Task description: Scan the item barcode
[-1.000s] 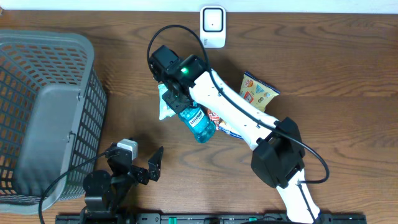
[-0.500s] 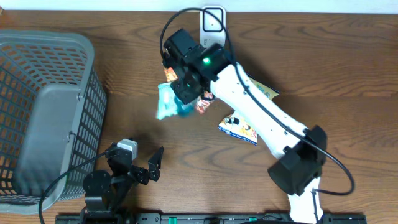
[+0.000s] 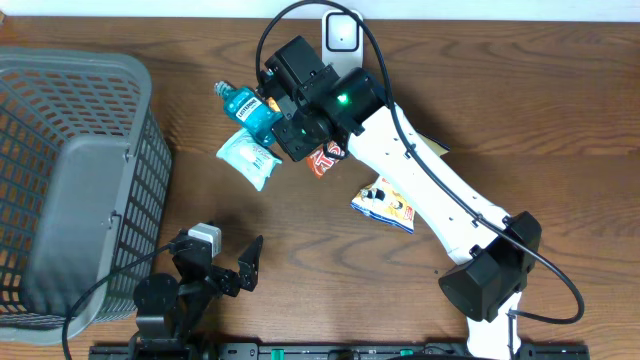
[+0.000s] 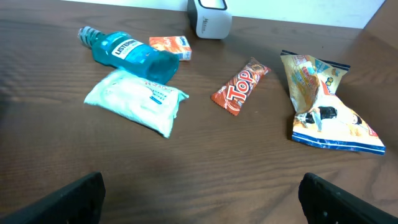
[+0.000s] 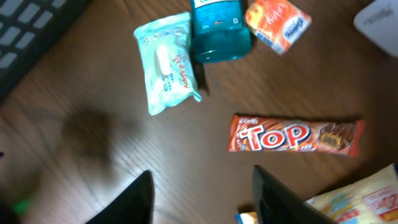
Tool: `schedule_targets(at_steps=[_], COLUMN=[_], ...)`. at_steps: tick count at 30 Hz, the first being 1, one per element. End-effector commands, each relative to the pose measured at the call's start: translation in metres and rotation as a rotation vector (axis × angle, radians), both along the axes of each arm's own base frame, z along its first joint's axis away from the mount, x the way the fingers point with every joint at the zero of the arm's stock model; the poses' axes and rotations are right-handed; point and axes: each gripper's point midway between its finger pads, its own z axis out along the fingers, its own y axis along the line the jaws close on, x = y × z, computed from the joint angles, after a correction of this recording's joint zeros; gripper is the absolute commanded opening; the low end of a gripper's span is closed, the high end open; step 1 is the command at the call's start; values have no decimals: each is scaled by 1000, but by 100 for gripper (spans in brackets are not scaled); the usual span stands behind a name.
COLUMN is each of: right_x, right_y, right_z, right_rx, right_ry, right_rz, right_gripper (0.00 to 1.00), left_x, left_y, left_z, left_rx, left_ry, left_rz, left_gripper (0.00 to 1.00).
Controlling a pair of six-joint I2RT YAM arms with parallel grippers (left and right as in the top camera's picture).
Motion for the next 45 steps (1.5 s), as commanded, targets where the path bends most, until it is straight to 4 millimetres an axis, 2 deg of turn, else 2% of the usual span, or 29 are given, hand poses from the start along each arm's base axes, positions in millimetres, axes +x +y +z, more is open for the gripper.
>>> schedule_targets(at_steps=[1, 4, 6, 8, 12, 14, 23, 25, 28, 33, 36, 42, 45], right_x=[10, 34, 47, 57, 90, 102, 146, 158, 158, 137, 125, 109, 98], right_y=[1, 2, 7, 16, 41, 51, 95, 107, 115, 119, 109, 82, 65], right_z=[-9, -28, -41, -48, -53, -63, -131, -155, -181, -216, -235, -257, -267], right_rx=[-10, -33, -33, -8, 91, 122, 181, 196, 200, 150, 66, -68, -130], right_ry=[-27, -131, -201, -261, -376, -409, -463, -450, -406, -322, -275, -185, -122], right_rz=[-7, -52, -46, -19, -38, -39, 17, 32, 59, 100, 111, 107, 97], right_gripper=[60, 86, 98, 99, 99, 99, 99, 99, 98, 90, 78, 65, 51], left_x=[-2, -2, -2, -2, -2, -2, -2, -2, -2, -2, -2, -2, -2], left_y=[-1, -1, -1, -1, -1, -1, -1, -1, -1, -1, -1, -1, -1], left_z=[-10, -10, -10, -10, -10, -10, -10, -10, -10, -10, -10, -10, -10], left_rx=[-7, -7, -7, -7, -7, -7, -7, -7, -7, -7, -7, -7, -7], left_ry=[30, 30, 30, 30, 30, 30, 30, 30, 30, 30, 30, 30, 30], left_rz=[-4, -4, -4, -4, -4, -4, -4, -4, -4, -4, -4, -4, -4], left_gripper=[100, 99, 99, 99, 99, 99, 99, 99, 99, 99, 99, 99, 99])
